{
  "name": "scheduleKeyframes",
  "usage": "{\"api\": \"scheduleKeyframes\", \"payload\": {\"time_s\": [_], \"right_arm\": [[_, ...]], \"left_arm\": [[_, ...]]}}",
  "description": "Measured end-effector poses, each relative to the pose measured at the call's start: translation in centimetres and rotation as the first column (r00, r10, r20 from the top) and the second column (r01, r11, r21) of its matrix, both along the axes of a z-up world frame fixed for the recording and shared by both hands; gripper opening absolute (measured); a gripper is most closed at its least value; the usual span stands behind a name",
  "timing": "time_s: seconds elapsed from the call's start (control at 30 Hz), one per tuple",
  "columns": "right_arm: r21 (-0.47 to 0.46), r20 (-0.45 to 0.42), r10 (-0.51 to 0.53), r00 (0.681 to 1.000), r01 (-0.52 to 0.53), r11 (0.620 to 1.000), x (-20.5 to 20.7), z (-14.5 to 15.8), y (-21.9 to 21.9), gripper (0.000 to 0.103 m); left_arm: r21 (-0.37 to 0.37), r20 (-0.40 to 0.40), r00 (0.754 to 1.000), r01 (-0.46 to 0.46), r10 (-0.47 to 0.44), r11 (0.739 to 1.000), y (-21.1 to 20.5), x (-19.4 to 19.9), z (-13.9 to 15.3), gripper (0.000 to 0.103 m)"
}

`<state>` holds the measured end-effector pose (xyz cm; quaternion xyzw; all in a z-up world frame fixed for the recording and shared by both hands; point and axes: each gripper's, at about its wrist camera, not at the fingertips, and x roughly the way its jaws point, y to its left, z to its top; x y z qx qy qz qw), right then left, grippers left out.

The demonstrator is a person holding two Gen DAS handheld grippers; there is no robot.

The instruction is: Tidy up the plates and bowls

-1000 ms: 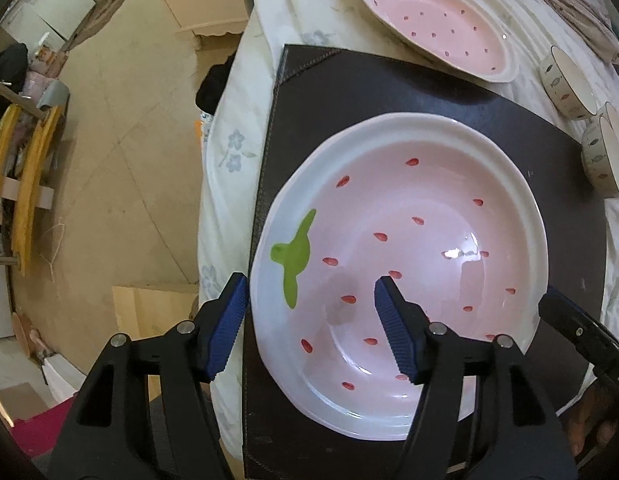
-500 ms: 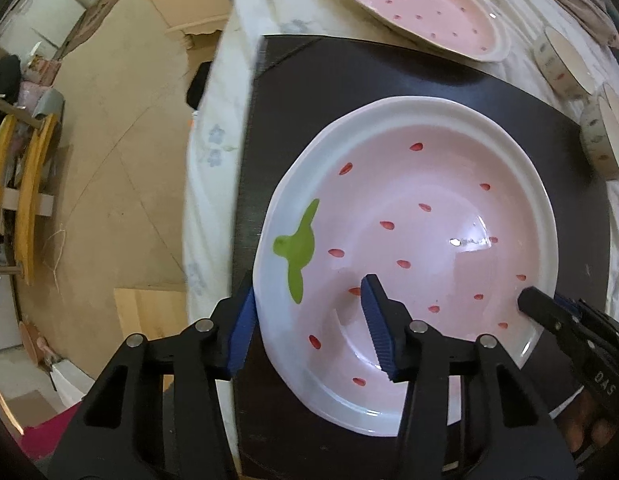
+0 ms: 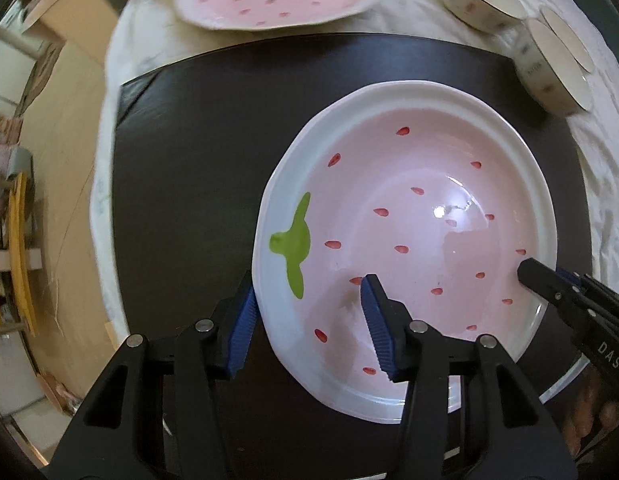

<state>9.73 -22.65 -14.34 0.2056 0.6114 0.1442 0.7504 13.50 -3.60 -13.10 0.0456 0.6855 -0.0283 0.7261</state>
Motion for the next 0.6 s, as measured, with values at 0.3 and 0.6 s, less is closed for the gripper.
{"api": "scheduleKeyframes", "payload": {"time_s": [0.3, 0.6], "right_arm": [[-0.038, 0.005, -0.061, 0.998, 0.061, 0.997, -1.1, 0.2, -3.0, 0.02], [-0.038, 0.01, -0.081, 0.997, 0.082, 0.996, -1.1, -0.1, -4.1, 0.021]], "left_arm": [[0.014, 0.009, 0.997, 0.073, -0.073, 0.997, -3.9, 0.8, -0.1, 0.047], [0.022, 0.032, 0.995, 0.096, -0.097, 0.995, -4.4, 0.9, -0.7, 0.047]]}}
